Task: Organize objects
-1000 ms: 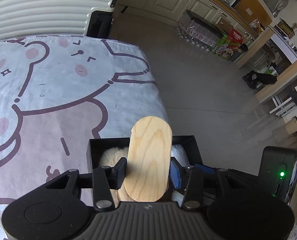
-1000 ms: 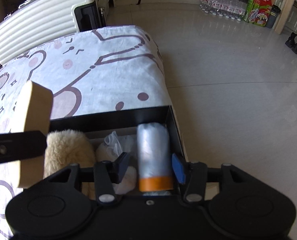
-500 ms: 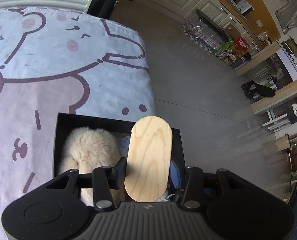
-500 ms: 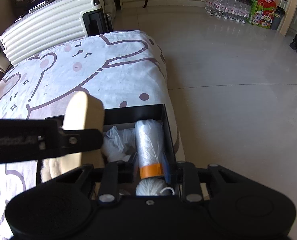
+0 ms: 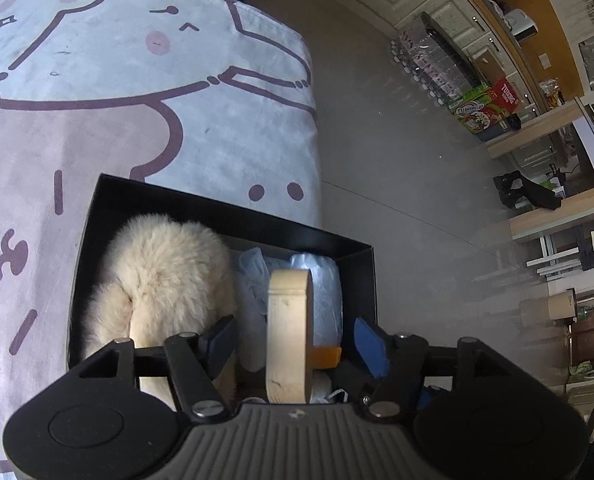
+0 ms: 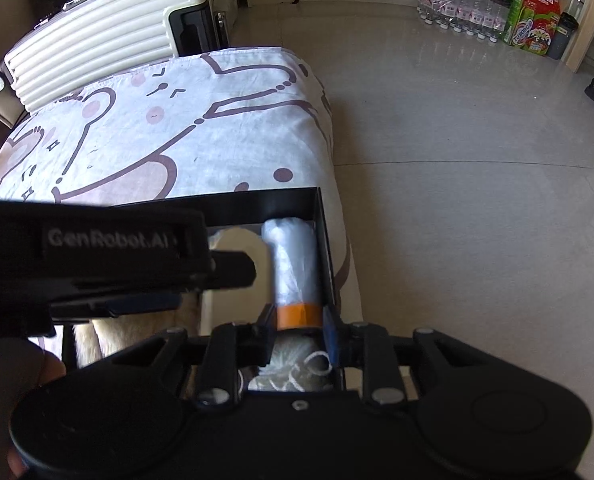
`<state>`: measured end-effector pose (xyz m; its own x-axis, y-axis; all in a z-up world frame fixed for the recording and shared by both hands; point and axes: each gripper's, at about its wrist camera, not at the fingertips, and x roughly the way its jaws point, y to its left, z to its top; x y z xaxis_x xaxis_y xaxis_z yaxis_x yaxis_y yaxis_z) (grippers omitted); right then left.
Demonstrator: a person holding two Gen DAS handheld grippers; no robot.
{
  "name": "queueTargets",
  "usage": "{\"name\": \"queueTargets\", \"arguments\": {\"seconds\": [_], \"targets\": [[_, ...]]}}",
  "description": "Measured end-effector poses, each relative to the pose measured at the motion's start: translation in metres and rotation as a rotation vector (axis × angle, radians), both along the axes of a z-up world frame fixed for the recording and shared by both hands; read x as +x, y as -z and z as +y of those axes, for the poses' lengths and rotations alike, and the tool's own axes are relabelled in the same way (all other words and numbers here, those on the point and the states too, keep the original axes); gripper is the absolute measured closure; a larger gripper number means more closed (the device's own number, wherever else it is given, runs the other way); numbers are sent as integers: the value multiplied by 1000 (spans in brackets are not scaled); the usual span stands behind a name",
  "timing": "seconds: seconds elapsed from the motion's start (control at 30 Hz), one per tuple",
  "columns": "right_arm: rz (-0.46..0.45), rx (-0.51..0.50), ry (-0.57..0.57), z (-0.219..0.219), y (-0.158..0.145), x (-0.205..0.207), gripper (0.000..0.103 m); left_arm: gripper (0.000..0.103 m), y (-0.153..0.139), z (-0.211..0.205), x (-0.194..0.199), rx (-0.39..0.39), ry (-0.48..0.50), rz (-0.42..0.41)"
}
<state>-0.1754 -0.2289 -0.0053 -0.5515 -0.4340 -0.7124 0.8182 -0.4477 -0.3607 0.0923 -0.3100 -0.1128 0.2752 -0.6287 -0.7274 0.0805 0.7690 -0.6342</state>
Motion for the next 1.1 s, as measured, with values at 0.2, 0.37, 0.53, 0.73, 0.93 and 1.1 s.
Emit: {"name": "queueTargets", "arguments": {"seconds": [0.2,0.37,0.53,0.73,0.93,1.1], "targets": [[-3,-4,4,1,0,4,78,38,-12,10,-1,26,-1,-49],[-5,-28,4,2,-3,11,78,38,-25,18,-5,95,19,-121],[0,-53,3,6,-7,21,77,38,-37,30,-14,185,53,-199],[16,-99,9,19,-15,38,77,38,-48,54,-26,268,56,-247],[35,-148,12,35,-26,53,76,38,-59,71,-41,334,63,-295],[55,-180,10,47,-31,67,73,38,-68,85,-55,396,65,-344]]}}
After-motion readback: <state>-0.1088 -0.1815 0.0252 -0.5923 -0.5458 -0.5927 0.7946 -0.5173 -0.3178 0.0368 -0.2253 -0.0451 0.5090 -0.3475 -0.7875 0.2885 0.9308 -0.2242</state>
